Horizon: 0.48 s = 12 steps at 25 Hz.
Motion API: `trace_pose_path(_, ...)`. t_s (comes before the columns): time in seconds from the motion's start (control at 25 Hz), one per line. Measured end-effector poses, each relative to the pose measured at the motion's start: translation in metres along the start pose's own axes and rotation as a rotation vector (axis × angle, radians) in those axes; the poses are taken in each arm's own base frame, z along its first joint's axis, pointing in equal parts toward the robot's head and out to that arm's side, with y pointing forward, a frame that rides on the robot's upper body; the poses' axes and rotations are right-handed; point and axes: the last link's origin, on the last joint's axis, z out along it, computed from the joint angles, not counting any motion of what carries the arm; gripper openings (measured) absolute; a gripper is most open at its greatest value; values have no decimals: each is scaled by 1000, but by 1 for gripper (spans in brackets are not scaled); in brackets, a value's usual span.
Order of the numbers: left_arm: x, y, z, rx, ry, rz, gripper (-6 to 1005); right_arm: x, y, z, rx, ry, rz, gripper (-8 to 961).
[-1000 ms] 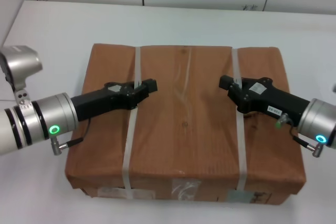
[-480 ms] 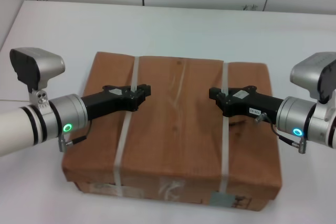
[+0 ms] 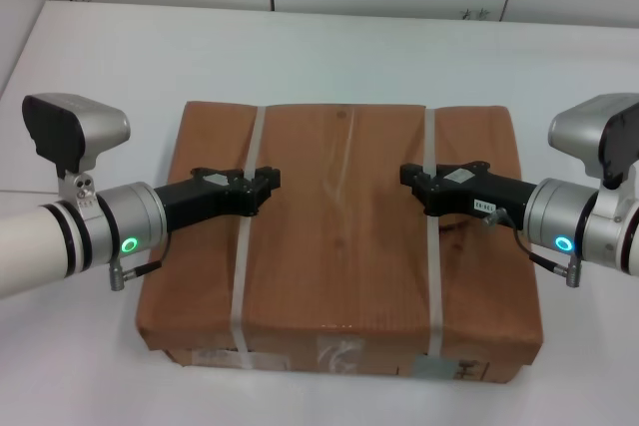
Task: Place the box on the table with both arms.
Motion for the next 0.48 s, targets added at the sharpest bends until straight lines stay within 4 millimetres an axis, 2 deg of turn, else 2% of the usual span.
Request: trace_pose_path(0.48,-8,-2,5,40,-53,5,86,3,-3,3,25,53,19,85)
